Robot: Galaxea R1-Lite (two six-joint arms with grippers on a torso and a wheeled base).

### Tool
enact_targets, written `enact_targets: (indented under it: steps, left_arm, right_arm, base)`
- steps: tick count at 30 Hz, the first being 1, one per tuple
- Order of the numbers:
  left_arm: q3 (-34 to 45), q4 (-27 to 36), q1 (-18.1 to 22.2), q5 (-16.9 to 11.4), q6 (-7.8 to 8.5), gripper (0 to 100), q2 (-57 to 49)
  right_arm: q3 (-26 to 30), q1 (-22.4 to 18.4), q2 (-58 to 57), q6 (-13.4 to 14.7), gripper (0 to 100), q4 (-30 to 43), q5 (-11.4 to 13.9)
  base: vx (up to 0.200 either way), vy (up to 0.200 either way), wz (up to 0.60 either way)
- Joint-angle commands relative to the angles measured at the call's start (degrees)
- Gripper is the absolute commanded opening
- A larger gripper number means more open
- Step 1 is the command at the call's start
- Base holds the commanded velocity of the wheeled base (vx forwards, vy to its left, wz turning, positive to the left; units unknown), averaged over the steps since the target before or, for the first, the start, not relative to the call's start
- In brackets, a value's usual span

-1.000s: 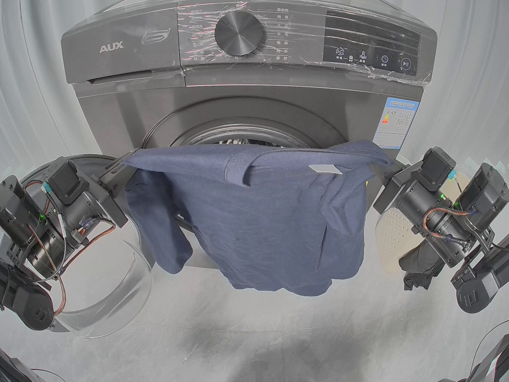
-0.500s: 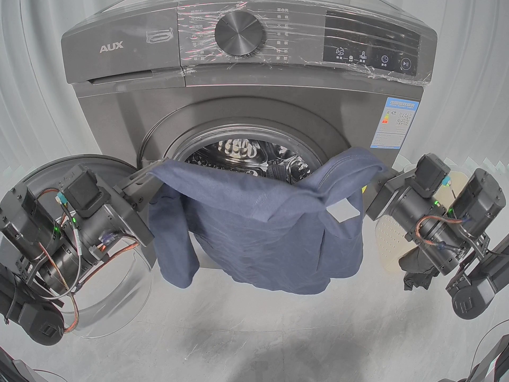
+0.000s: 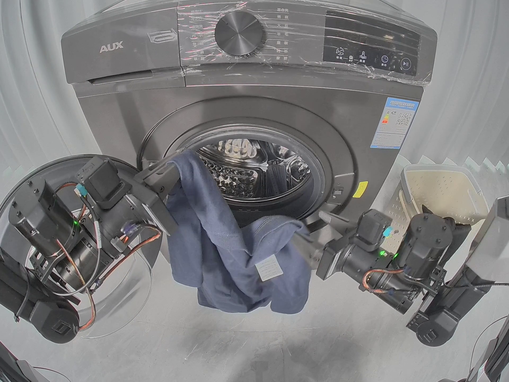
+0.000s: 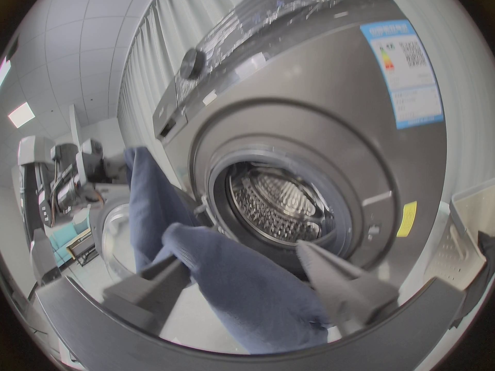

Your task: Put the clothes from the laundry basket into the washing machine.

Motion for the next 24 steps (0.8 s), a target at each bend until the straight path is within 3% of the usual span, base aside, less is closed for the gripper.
enact_targets:
  steps: [1,12,24]
  left_arm:
    - [-1.79,0.19,-0.41,0.64,0.01,0,1.34]
    - [-3.9,0.98,-1.29,0.64,0.01,0,2.13]
    - [-3.9,0.81,-2.26,0.47,0.01,0,2.04]
  right_arm:
    - [2.19,1.24,5.33,0.02,100,0.03,0.05]
    - [9.13,4.49,8.5,-0.42,100,0.03,0.75]
    - [-5.2,3.53,16.94,-1.47,100,0.64,0.66]
  base:
    - [0.0,0.0,0.0]
    - [0.0,0.0,0.0]
    - [0.0,0.0,0.0]
